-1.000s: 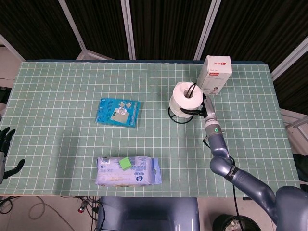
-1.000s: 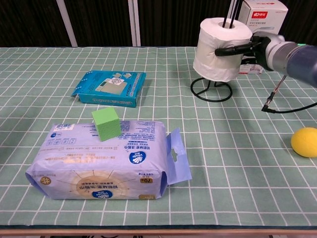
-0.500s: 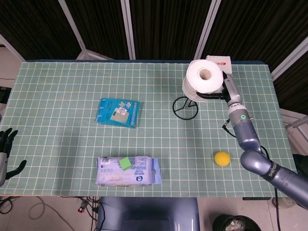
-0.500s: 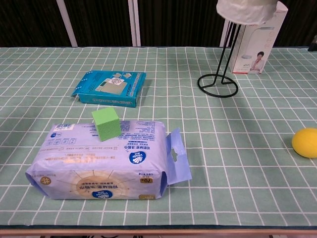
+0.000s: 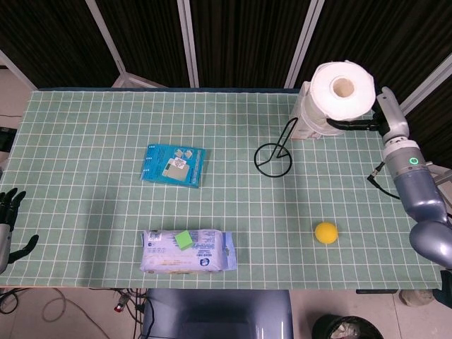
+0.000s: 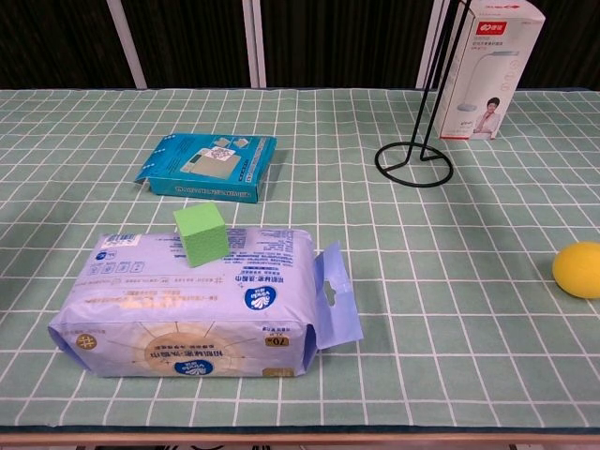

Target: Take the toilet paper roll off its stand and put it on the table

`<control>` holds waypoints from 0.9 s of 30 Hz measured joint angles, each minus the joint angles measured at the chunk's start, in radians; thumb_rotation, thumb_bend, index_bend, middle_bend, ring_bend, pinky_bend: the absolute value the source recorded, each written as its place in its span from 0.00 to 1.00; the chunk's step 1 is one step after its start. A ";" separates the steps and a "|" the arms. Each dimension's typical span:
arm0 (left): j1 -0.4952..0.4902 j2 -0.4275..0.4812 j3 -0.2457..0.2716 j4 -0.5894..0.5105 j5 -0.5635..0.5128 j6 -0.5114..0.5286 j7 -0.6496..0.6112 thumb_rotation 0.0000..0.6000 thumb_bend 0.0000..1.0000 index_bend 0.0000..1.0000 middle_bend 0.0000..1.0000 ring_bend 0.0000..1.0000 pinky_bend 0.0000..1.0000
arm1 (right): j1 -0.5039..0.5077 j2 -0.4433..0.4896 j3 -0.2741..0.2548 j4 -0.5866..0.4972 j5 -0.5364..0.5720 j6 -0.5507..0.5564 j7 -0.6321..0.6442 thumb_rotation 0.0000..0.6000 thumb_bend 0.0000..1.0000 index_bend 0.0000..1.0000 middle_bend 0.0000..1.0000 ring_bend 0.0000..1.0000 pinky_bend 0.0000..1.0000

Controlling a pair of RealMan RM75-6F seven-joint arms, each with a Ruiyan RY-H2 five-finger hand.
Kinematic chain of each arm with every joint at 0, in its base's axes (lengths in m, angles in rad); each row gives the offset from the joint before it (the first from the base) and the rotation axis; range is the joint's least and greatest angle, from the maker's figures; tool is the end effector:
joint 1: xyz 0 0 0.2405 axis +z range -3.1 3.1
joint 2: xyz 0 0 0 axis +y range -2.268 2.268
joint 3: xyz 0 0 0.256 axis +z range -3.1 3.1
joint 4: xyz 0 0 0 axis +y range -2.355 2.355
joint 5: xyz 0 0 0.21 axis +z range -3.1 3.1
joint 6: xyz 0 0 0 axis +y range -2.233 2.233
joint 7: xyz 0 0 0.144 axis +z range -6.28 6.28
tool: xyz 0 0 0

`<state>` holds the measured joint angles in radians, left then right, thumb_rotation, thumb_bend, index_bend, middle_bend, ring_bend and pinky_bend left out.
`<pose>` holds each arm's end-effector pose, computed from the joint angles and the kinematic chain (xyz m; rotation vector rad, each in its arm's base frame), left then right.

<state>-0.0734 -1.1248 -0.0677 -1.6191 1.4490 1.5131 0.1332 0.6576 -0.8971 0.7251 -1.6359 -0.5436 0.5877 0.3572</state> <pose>-0.3148 0.1808 0.1656 -1.3474 -0.8099 -0.8091 -0.1429 -0.4289 0.2556 0.9772 -1.6531 1.5020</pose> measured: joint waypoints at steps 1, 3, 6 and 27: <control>0.000 0.000 0.000 0.000 0.000 0.000 0.001 1.00 0.24 0.03 0.00 0.00 0.00 | -0.008 0.012 -0.002 -0.002 -0.003 -0.003 0.004 1.00 0.00 0.43 0.36 0.40 0.30; 0.000 -0.001 0.001 0.000 0.002 -0.001 0.004 1.00 0.24 0.03 0.00 0.00 0.00 | -0.030 0.036 -0.005 -0.009 -0.011 -0.010 0.015 1.00 0.00 0.43 0.36 0.40 0.30; 0.000 -0.002 0.003 -0.001 0.004 0.000 0.008 1.00 0.24 0.03 0.00 0.00 0.00 | -0.065 0.071 -0.008 -0.022 -0.037 -0.020 0.037 1.00 0.00 0.43 0.36 0.40 0.30; -0.004 -0.001 0.006 0.000 0.005 -0.011 0.004 1.00 0.24 0.03 0.00 0.00 0.00 | -0.309 -0.010 -0.137 -0.104 -0.504 -0.063 0.337 1.00 0.00 0.43 0.36 0.40 0.30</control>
<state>-0.0772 -1.1255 -0.0616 -1.6190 1.4538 1.5019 0.1371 0.3489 -0.9068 0.5885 -1.7402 -1.0479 0.5247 0.6938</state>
